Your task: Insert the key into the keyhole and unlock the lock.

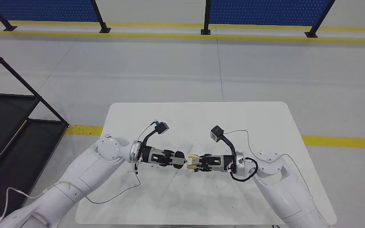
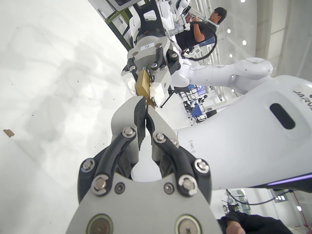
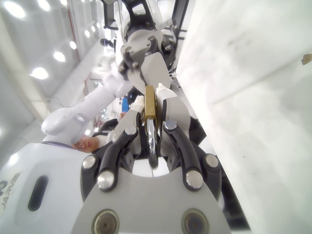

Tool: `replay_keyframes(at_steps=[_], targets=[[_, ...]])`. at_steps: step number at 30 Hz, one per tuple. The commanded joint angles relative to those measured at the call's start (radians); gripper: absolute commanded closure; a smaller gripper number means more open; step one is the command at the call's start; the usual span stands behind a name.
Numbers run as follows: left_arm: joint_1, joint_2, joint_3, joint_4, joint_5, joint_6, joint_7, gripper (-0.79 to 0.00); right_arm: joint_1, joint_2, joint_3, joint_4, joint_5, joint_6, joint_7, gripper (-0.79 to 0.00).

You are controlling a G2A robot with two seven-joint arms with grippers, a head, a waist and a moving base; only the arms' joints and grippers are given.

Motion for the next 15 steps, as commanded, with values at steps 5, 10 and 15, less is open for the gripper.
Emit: replay_keyframes(at_steps=[5,10,15], targets=[[0.022,0.003,-0.019,-0.019,0.054,-0.03,0.03,0.0,0.0,0.0,0.0,0.0,0.0,0.0,0.0,0.0],[0.038,0.008,-0.037,-0.039,0.107,-0.065,0.066,0.0,0.0,0.0,0.0,0.0,0.0,0.0,0.0,0.0],[0.056,0.011,-0.058,-0.057,0.178,-0.107,0.11,0.0,0.0,0.0,0.0,0.0,0.0,0.0,0.0,0.0]])
